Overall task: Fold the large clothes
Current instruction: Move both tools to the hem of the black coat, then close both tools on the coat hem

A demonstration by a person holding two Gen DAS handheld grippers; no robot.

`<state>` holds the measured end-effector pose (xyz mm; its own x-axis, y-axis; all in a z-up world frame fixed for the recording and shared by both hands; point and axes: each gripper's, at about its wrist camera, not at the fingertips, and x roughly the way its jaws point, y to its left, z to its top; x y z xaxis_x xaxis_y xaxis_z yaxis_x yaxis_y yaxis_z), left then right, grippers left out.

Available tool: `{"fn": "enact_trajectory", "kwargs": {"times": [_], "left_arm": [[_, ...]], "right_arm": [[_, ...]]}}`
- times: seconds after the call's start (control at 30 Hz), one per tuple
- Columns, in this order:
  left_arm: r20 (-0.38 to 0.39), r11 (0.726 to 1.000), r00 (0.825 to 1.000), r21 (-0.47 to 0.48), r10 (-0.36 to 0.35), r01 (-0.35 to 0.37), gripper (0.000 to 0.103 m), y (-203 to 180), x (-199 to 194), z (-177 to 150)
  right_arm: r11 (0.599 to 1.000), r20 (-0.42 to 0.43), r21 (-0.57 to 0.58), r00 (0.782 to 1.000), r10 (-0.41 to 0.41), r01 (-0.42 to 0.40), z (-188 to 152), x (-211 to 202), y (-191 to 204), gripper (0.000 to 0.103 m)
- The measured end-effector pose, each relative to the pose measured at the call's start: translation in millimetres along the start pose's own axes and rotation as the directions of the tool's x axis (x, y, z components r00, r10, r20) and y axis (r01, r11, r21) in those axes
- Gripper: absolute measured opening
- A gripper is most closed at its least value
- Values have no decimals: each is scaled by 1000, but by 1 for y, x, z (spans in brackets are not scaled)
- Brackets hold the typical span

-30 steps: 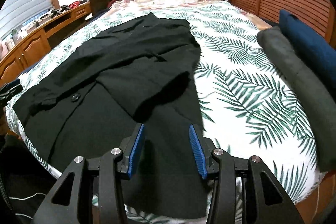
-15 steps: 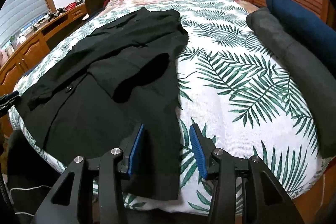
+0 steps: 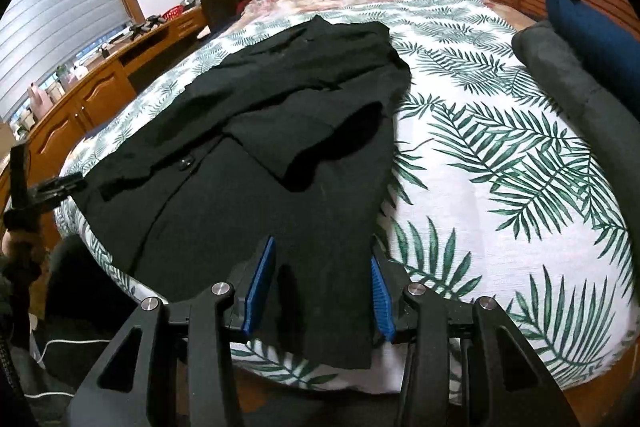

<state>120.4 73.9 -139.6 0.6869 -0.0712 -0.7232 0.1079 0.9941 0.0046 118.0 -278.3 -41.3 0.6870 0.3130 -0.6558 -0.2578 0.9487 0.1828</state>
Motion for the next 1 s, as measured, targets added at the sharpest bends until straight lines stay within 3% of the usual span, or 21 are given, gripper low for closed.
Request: {"fn": "enact_trajectory", "kwargs": {"times": [0.23, 0.37, 0.83, 0.9, 0.93, 1.0], "left_arm": [[-8, 999, 1000, -19, -27, 27, 56, 13, 1, -11], [-7, 998, 999, -32, -49, 49, 49, 18, 0, -18], [-11, 996, 997, -48, -72, 71, 49, 18, 0, -26], [-10, 996, 996, -43, -83, 83, 40, 16, -1, -25], [-11, 995, 996, -42, -88, 87, 21, 16, -2, -24], [-12, 995, 996, -42, -91, 91, 9, 15, -4, -22]], "right_arm": [[999, -20, 13, 999, -41, 41, -7, 5, 5, 46], [998, -32, 26, 998, -50, 51, -3, 3, 9, 46], [998, -49, 12, 997, -58, 59, -1, 11, 15, 46], [998, -44, 9, 997, -60, 60, -1, 11, 15, 46], [998, -41, 6, 997, -60, 60, -2, 11, 16, 44], [997, -31, -10, 997, -72, 72, -2, 10, 17, 26]]}}
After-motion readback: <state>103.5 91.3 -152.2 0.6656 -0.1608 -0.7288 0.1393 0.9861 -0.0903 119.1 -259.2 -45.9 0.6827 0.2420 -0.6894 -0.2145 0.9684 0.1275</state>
